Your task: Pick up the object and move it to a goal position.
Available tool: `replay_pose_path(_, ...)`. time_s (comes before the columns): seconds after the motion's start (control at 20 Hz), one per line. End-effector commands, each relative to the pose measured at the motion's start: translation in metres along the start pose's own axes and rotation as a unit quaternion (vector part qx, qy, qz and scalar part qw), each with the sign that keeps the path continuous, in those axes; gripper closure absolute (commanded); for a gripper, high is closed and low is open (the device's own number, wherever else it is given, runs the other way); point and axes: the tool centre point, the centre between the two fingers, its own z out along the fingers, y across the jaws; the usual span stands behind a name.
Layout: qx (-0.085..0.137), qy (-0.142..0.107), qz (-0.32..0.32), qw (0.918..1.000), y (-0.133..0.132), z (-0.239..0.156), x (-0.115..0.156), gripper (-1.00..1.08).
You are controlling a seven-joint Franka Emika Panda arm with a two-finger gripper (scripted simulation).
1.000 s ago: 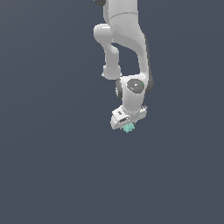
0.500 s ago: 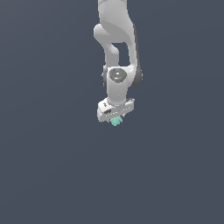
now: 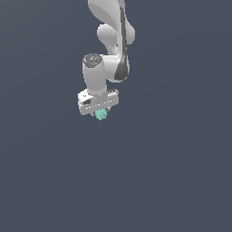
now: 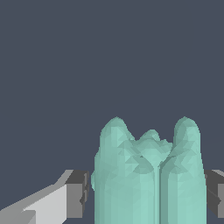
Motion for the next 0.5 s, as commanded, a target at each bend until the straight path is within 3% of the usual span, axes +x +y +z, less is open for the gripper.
replay_pose_path(0.0, 0.0, 0.0, -0.001, 1.0, 0.017, -0.01, -0.016, 1.08)
replay_pose_path(0.45, 0.0, 0.0, -0.001, 1.0, 0.058, -0.033, -0.051, 1.08)
